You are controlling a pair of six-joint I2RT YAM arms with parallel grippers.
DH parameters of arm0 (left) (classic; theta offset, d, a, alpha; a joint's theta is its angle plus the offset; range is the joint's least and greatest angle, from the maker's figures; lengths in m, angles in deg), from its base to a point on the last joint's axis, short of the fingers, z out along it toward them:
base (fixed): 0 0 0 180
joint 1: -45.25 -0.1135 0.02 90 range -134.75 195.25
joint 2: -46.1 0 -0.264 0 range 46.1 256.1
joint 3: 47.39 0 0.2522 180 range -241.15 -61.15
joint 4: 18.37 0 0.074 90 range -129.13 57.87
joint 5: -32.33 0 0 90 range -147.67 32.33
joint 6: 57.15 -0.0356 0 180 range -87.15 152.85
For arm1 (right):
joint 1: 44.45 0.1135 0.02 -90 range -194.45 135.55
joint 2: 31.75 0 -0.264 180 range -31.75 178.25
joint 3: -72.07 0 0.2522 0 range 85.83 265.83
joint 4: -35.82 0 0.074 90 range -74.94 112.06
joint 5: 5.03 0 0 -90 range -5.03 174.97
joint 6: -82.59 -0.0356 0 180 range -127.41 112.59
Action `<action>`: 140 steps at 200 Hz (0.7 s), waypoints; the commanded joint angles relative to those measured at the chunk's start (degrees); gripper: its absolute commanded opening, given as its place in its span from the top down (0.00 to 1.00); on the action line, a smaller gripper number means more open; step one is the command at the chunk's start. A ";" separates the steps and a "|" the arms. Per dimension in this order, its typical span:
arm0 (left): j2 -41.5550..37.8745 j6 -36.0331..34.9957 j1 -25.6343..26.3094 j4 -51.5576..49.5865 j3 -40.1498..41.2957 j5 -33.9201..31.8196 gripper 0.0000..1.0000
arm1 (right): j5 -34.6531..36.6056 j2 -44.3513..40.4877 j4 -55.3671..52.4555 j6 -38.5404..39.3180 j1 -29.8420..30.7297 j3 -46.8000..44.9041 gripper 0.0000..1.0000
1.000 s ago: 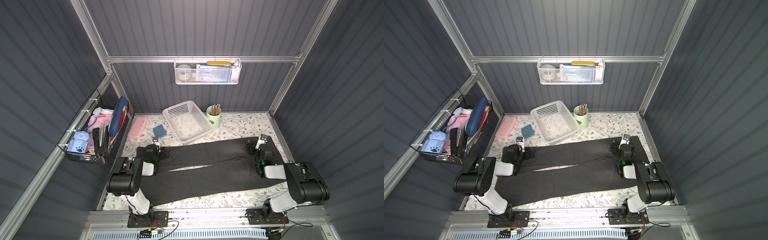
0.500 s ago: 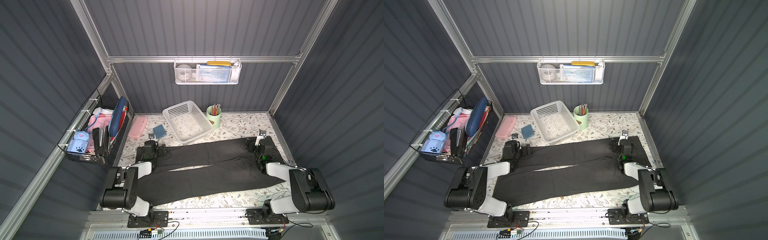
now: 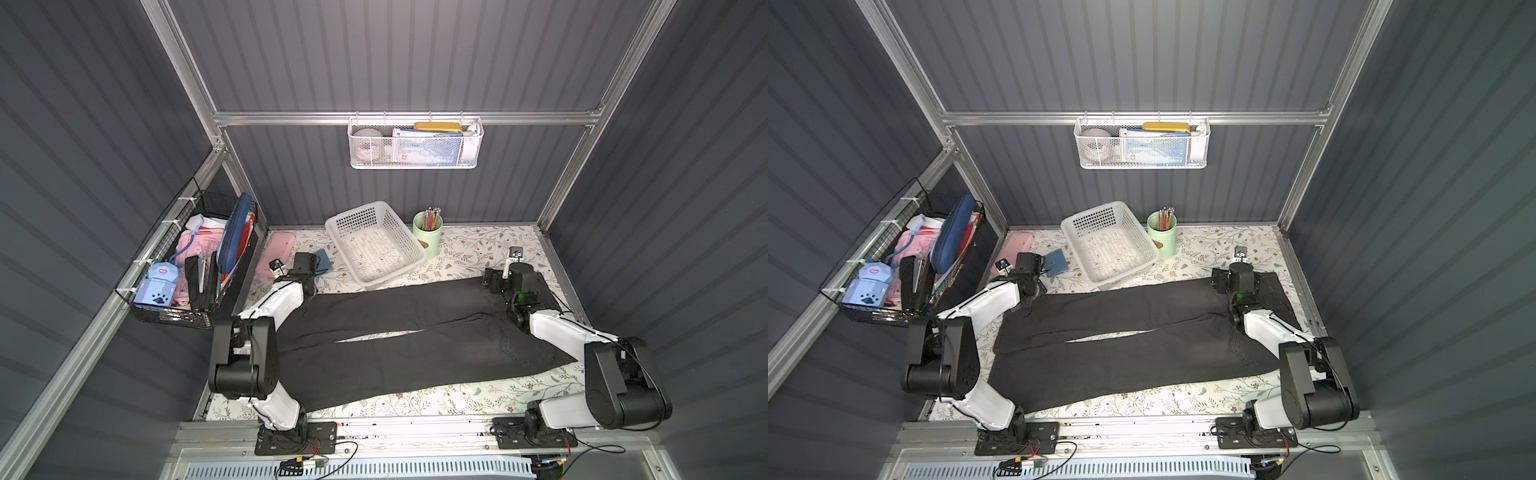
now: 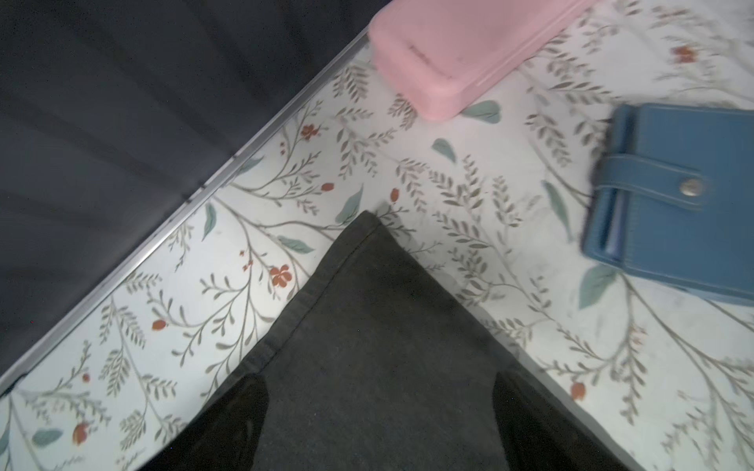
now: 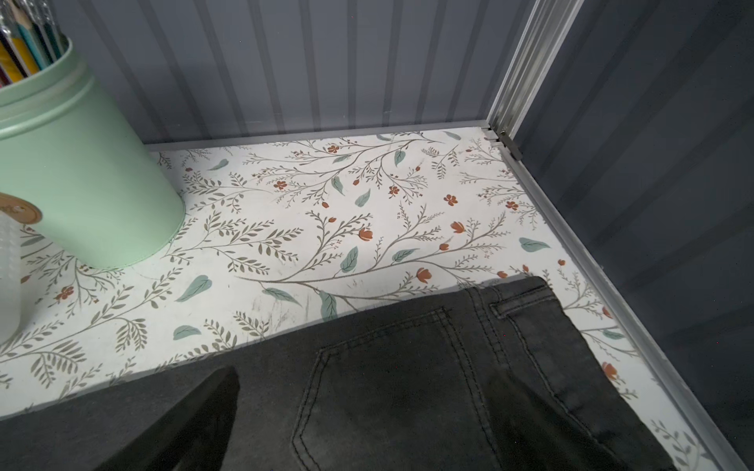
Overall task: Roll up the long pants
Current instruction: Fold the long pant at the center of the board.
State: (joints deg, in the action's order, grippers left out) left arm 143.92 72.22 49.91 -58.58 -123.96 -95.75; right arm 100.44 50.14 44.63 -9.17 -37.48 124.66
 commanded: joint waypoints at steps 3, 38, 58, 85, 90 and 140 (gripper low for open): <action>6.25 9.46 -1.81 -11.54 -6.55 -4.41 0.09 | -2.31 -0.90 -1.54 -2.09 0.15 1.59 0.02; 10.20 12.56 -4.65 -12.28 -9.75 -5.09 0.12 | -4.88 -2.76 -4.13 -3.09 0.14 1.75 0.02; 13.20 12.73 -5.78 -13.93 -12.58 -4.35 0.13 | -6.07 -3.75 -5.83 -4.22 0.25 1.56 0.02; 16.58 12.76 -6.15 -13.58 -14.96 -3.67 0.14 | -5.68 -4.10 -6.37 -5.06 0.25 1.40 0.01; 16.79 13.29 -6.16 -13.36 -15.09 -3.85 0.14 | -5.70 -4.03 -6.46 -5.09 0.25 1.49 0.01; 21.83 13.52 -7.16 -14.96 -20.77 -2.23 0.20 | -1.48 -1.34 -10.66 -7.25 0.16 6.01 0.01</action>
State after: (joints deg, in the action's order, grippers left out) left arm 162.89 83.98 43.73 -70.58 -140.66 -98.79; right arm 95.50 47.03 36.87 -14.06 -37.42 126.88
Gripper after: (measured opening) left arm 0.840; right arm 0.987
